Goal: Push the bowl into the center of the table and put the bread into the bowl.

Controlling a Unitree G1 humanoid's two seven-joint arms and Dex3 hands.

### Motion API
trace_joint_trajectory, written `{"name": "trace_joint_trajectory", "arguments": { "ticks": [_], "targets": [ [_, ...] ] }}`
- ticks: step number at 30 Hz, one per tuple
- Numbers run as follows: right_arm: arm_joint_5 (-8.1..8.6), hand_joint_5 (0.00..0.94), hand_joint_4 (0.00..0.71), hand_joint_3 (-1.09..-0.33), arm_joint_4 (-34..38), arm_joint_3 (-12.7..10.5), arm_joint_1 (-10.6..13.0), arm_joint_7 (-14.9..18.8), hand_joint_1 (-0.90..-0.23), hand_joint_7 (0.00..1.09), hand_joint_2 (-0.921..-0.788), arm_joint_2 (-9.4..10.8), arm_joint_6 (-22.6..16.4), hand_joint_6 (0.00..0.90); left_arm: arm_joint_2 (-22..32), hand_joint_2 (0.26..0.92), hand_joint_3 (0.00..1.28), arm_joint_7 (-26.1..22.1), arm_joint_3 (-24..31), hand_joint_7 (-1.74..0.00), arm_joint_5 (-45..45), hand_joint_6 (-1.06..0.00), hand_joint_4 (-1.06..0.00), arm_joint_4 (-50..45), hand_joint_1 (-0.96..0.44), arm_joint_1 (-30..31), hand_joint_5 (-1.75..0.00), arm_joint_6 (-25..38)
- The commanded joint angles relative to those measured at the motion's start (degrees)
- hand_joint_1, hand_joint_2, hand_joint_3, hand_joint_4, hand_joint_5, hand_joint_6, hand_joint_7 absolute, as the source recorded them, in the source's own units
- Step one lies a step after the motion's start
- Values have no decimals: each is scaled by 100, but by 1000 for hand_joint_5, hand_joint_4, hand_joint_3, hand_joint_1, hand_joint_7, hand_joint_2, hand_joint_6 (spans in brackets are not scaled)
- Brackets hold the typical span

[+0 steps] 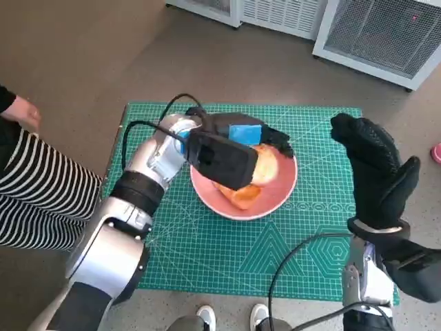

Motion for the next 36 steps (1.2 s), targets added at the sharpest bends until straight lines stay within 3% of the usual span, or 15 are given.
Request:
{"name": "trace_joint_trajectory", "arguments": {
  "ticks": [1,5,12,16,25,32,34,36],
  "targets": [
    [-77,1,157,-713,36,-38,-40,-63,-664,484,-921,-64,58,44,93,828,14,-376,538,-51,-707,-229,-62,-120,-307,175,-3,-80],
    [-77,1,158,-714,4,-43,-152,-90,-664,481,-921,-105,155,42,124,845,17,-780,1227,-30,-1608,-199,-23,-261,-442,366,0,-144],
    [-131,2,160,-715,-182,-13,-386,-209,-666,478,-921,-194,448,38,13,902,40,-1126,2181,-24,-2935,-193,-7,-859,-549,899,-1,-104],
    [-150,1,159,-718,-325,-3,-478,-273,-666,480,-921,-251,601,39,-84,917,131,-1262,2543,-20,-3533,-186,-15,-1250,-586,1169,-4,60],
    [-139,0,155,-709,-463,-14,-857,-353,-677,491,-921,-385,973,50,-543,921,385,-360,2913,-35,-4336,-184,-35,-3298,-635,2150,-14,748],
    [-119,0,152,-672,-296,-18,-1109,-332,-685,497,-921,-398,1075,55,-581,921,422,-193,2996,-59,-4489,-189,-56,-3702,-678,2484,-26,803],
    [-125,1,153,-663,-268,-6,-1152,-328,-682,499,-921,-391,1094,59,-546,921,418,-211,3006,-280,-4476,-85,-65,-3713,-690,2512,-24,801],
    [-135,2,155,-660,-246,11,-1184,-325,-680,501,-921,-386,1116,63,-517,921,415,-213,2994,-368,-4428,-43,-72,-3731,-696,2540,-26,778]
  ]
}}
